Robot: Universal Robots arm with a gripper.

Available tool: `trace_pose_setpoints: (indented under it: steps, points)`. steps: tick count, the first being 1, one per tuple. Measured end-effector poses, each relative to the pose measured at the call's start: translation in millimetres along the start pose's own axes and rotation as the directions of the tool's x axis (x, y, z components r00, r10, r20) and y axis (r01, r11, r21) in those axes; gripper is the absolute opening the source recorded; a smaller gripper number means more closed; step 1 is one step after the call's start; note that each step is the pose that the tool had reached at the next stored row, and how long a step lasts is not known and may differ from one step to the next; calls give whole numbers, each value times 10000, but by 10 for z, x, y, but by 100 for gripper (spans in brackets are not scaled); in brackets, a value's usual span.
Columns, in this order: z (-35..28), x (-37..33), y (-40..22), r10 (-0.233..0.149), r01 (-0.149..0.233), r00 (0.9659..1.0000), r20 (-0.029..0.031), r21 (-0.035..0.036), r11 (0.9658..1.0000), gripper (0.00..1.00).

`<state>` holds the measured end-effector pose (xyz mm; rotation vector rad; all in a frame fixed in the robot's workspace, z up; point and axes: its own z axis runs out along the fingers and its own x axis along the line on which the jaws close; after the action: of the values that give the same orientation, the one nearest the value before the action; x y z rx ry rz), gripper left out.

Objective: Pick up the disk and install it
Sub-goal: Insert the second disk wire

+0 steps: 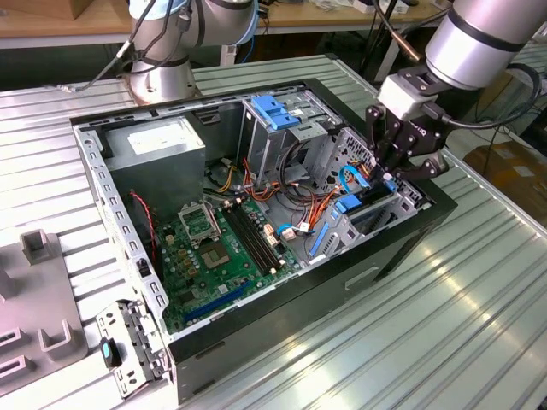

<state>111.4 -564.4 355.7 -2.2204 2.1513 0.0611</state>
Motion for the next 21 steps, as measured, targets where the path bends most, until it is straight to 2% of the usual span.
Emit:
trace_pose_setpoints:
  steps: [1,3,5,8,16,18,19,20,21]
  points:
    - [0,0,0,0,0,10000,0,0,10000,11]
    - [0,0,0,0,0,10000,1,0,10000,11]
    - [41,3,1,0,0,10000,0,0,10000,11]
    - [71,4,1,0,0,10000,-1,0,10000,11]
    - [96,6,1,1,-1,10000,-8,0,10000,11]
    - [54,3,1,1,-1,10000,1,1,10000,11]
    - [-8,-1,0,1,-1,10000,-3,0,10000,11]
    - [-40,-4,0,1,-1,10000,-5,0,10000,11]
    - [-48,-5,0,1,-1,10000,-5,0,10000,11]
